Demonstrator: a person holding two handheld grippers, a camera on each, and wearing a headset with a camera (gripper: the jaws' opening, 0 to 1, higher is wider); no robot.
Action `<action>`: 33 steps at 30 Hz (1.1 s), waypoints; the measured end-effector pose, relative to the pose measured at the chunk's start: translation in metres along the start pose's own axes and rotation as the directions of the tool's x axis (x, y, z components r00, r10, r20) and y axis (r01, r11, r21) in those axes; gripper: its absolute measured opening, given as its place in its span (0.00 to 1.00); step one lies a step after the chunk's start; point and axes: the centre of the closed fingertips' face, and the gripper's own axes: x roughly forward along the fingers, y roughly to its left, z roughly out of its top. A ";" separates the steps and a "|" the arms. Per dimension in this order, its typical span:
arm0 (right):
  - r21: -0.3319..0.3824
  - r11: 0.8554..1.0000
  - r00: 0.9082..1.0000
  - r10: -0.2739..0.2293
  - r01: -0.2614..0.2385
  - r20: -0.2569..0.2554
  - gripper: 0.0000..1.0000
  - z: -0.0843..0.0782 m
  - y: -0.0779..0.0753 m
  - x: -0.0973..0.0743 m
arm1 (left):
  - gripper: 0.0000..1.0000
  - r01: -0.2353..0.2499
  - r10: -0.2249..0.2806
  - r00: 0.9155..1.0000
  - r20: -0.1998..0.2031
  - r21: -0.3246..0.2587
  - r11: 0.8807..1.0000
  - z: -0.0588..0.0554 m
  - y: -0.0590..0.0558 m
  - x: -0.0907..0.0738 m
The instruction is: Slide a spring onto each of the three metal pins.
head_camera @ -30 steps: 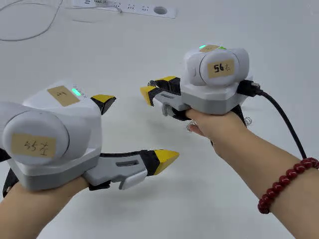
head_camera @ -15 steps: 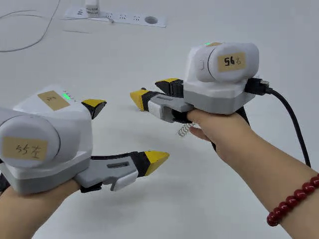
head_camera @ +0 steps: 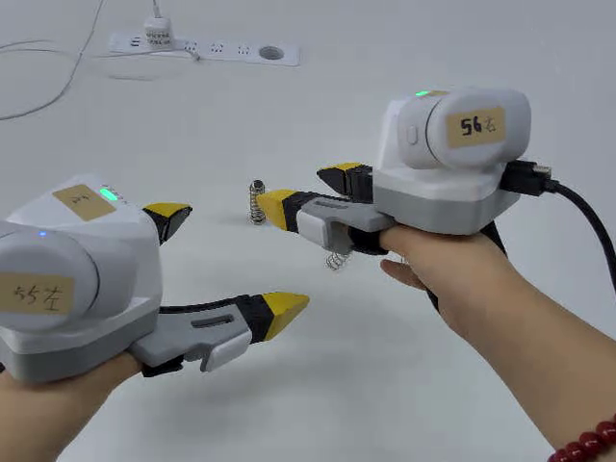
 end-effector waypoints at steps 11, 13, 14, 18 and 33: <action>0.007 0.999 0.999 -0.038 0.038 0.004 0.46 -0.010 -0.018 -0.024 | 0.76 0.004 -0.004 1.000 -0.021 -0.027 1.000 -0.002 -0.004 0.005; 0.005 0.999 0.999 -0.045 0.045 0.002 0.46 -0.013 -0.020 -0.028 | 0.74 0.005 -0.006 1.000 -0.023 -0.031 1.000 -0.002 -0.005 0.005; 0.006 0.999 0.999 -0.046 0.046 0.002 0.46 -0.014 -0.021 -0.030 | 0.73 0.006 -0.007 1.000 -0.023 -0.031 0.999 -0.001 -0.005 0.006; 0.014 0.998 0.999 -0.054 0.054 0.001 0.46 -0.022 -0.027 -0.036 | 0.71 0.010 -0.011 1.000 -0.026 -0.039 0.999 -0.001 -0.006 0.008; 0.013 0.996 0.996 -0.089 0.089 -0.026 0.46 -0.043 -0.052 -0.059 | 0.61 0.024 -0.028 0.998 -0.048 -0.077 0.997 -0.004 -0.010 0.025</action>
